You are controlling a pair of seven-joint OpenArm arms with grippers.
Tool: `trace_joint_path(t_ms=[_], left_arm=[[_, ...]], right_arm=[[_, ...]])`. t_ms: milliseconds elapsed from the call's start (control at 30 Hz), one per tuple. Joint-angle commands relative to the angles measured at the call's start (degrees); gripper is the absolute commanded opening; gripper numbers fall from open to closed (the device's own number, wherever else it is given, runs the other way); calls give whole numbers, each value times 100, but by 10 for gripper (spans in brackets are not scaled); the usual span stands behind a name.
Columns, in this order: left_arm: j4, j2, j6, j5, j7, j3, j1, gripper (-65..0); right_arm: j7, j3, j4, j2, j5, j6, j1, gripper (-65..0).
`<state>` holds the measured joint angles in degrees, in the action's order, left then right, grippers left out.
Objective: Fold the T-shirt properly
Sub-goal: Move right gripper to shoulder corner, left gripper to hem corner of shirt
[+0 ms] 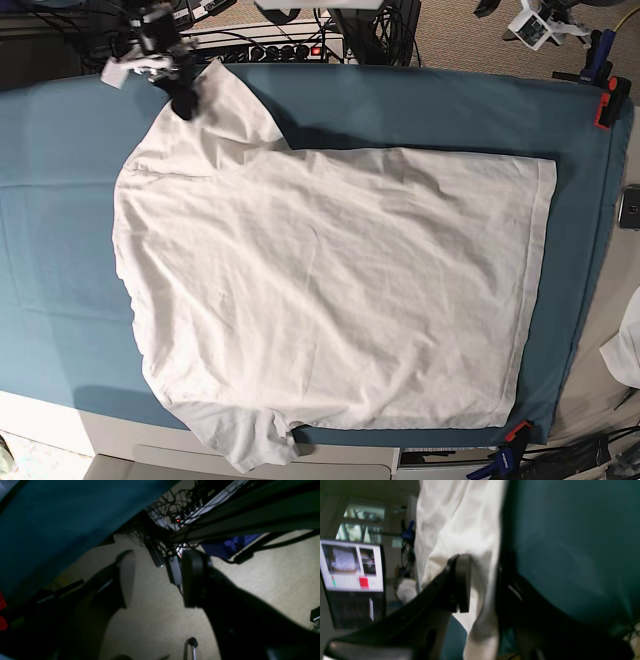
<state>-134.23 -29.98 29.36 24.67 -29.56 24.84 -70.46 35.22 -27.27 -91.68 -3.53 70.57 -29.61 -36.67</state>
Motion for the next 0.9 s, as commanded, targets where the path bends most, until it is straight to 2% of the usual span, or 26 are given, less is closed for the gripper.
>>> trace_joint_path(t_ms=[0,67,100,167,267,533,633,733,867], left_arm=[[-77,-20,2,61,66,31,-59,-343],[-77,-17,-31,63,-87,31,59,-343],[-77,-15,-157,92,-186,31,138,-343],[-77,-13,-656,236,-407,31,345,-348],[-77,-15,-1182,249,-673,50,774,-365],[-77,-22,-1915,387,-841,59,2065,-372],[24,-24,-1928,444,-839,155,2583,-382],[568,-37,-1888,828,-861,533,3126,-382],[1740,-42,-1537,1993,-1060,1397,3987,-382]], right_arm=[[-26,59,-48,17,-267,76,-59,-491],[-44,168,-48,20,-529,76,-31,-496],[-33,190,-48,20,-584,76,-28,-525],[13,199,-48,22,-732,76,-26,-650],[76,201,-48,37,-1064,72,-28,-650],[190,201,-48,131,-1064,70,-33,-650],[190,205,-48,133,-1064,68,-33,-650],[188,205,-48,136,-1062,68,-31,-650],[173,210,-48,192,-1043,68,-31,-650]])
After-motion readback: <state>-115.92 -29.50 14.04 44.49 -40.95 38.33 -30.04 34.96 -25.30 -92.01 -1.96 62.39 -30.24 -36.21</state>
